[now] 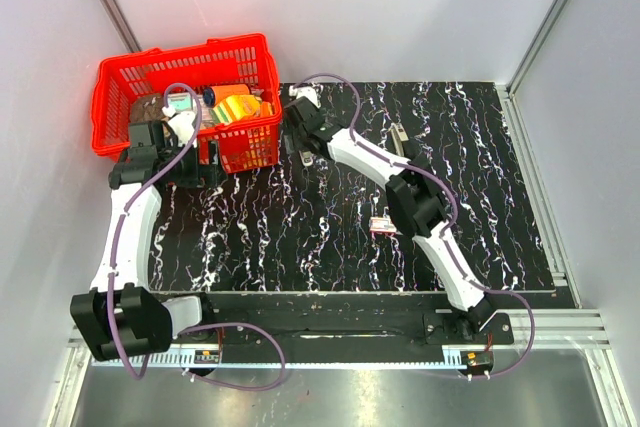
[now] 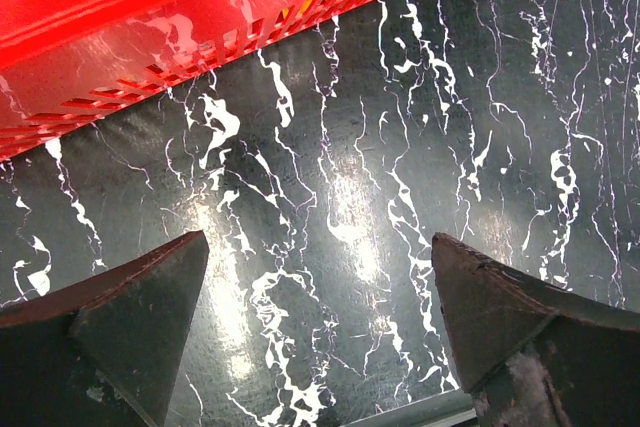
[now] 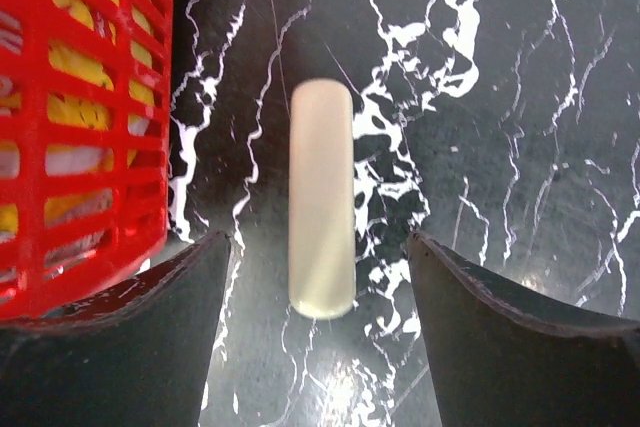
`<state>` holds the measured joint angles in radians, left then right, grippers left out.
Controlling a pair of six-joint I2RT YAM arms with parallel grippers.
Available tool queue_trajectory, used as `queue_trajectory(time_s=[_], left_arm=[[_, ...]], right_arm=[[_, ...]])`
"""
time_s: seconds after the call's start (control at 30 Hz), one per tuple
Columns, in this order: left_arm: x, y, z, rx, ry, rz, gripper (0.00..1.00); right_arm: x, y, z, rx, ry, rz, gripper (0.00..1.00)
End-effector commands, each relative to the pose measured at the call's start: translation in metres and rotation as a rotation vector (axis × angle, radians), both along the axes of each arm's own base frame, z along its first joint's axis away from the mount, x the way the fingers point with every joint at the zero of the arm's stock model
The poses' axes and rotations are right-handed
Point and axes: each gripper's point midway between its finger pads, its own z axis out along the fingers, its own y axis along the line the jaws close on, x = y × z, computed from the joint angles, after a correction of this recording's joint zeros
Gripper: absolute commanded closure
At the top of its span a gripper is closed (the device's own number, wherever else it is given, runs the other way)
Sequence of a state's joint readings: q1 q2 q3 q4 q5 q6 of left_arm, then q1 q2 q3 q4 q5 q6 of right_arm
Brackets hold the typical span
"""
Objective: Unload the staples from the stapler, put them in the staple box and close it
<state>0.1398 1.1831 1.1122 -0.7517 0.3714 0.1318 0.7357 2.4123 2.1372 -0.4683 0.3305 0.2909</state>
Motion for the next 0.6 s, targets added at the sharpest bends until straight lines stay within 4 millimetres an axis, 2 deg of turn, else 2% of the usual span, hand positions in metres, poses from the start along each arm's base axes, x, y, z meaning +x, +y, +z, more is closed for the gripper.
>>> queue_trajectory(time_s=[0.0,0.2,0.37,0.57], left_arm=[[0.012,-0.003,0.02,-0.008,-0.084,-0.038,0.01],[0.009,-0.004,0.021,-0.011,-0.084,-0.049,0.01],[0.004,-0.006,0.022,-0.018,-0.081,-0.056,0.01],[-0.004,-0.018,0.029,-0.068,-0.069,-0.101,0.01]], right_arm=[[0.022,0.005,0.011,0.037,-0.03,0.014,0.23],[0.033,0.002,-0.002,0.061,-0.002,0.01,0.31],[0.031,0.006,-0.015,0.067,0.025,0.021,0.34],[0.031,0.006,-0.018,0.076,0.032,0.004,0.43]])
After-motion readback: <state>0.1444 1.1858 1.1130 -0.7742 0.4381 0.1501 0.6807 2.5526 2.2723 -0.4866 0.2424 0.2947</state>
